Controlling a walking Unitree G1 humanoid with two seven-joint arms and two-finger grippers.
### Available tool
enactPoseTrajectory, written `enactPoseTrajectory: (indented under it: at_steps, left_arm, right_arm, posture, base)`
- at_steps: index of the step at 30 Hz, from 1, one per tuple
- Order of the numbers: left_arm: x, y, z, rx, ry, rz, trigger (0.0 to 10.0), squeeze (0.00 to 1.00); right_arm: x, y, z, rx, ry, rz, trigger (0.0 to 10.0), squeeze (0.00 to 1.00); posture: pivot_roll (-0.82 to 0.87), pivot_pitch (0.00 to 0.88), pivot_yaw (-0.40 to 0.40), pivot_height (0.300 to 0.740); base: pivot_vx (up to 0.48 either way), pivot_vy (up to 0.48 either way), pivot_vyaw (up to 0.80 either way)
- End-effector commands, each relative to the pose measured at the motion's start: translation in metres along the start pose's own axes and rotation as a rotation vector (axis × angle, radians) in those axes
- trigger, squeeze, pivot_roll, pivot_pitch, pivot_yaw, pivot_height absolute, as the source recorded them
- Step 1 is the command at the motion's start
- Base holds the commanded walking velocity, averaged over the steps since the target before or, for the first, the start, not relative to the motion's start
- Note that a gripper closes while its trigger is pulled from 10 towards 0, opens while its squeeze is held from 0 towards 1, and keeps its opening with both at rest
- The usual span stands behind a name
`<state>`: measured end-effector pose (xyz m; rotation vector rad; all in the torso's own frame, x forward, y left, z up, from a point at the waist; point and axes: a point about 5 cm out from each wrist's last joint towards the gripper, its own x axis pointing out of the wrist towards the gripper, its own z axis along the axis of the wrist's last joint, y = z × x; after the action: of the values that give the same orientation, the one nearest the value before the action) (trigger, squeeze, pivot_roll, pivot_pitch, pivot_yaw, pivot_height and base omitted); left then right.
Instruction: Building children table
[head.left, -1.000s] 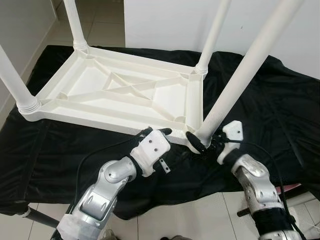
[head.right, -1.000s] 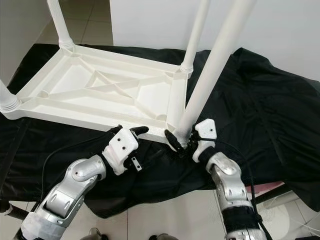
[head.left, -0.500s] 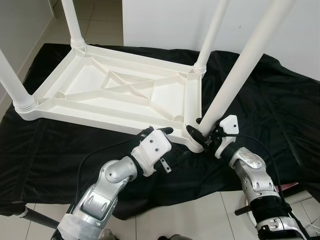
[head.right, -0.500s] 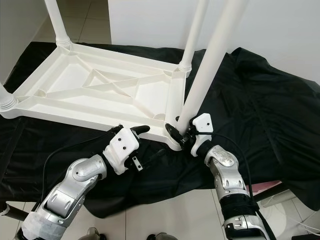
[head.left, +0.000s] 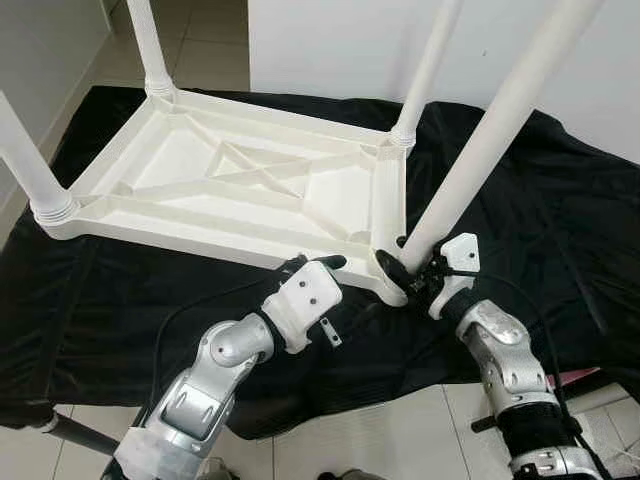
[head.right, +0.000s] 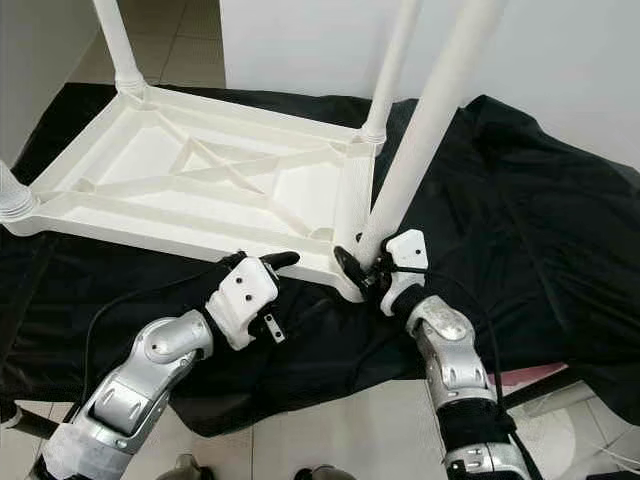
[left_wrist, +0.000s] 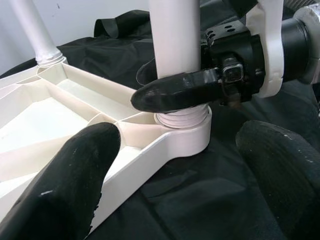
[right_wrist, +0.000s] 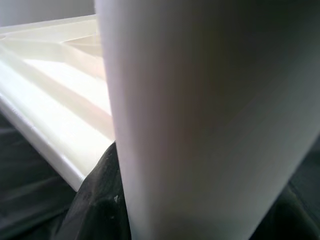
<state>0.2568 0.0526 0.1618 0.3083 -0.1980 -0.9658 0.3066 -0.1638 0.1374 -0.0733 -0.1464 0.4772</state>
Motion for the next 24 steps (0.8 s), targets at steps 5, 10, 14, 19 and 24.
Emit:
enactPoseTrajectory:
  at_steps: [5,10,14,19,24]
  left_arm:
    - [0.003,-0.004,-0.003,0.002,0.005,-0.055,10.0,0.00]
    - [0.004,-0.001,-0.002,0.024,0.015,-0.075,10.0,0.00]
    - [0.006,-0.002,0.001,0.013,0.004,-0.080,10.0,0.00]
    - [0.006,-0.002,0.000,0.009,0.003,-0.077,10.0,0.00]
    - [0.007,0.001,-0.001,0.013,0.011,-0.060,10.0,0.00]
  right_arm:
    - [-0.011,-0.002,-0.007,0.006,0.064,-0.232,10.0,0.00]
    - [-0.016,0.026,-0.013,0.138,0.087,-0.390,10.0,0.00]
    - [-0.017,0.033,-0.012,0.136,0.080,-0.506,10.0,0.00]
    - [-0.014,0.041,-0.013,0.157,0.098,-0.559,10.0,0.00]
    - [-0.009,0.043,-0.012,0.177,0.101,-0.544,10.0,0.00]
  posture:
    - [-0.04,0.099,-0.066,0.740]
    - [-0.05,0.095,-0.051,0.740]
    - [-0.05,0.097,-0.050,0.740]
    - [-0.04,0.086,-0.062,0.740]
    - [-0.03,0.083,-0.067,0.740]
  base:
    - [0.000,0.000,0.00]
    - [0.000,0.000,0.00]
    - [0.000,0.000,0.00]
    - [0.000,0.000,0.00]
    - [0.000,0.000,0.00]
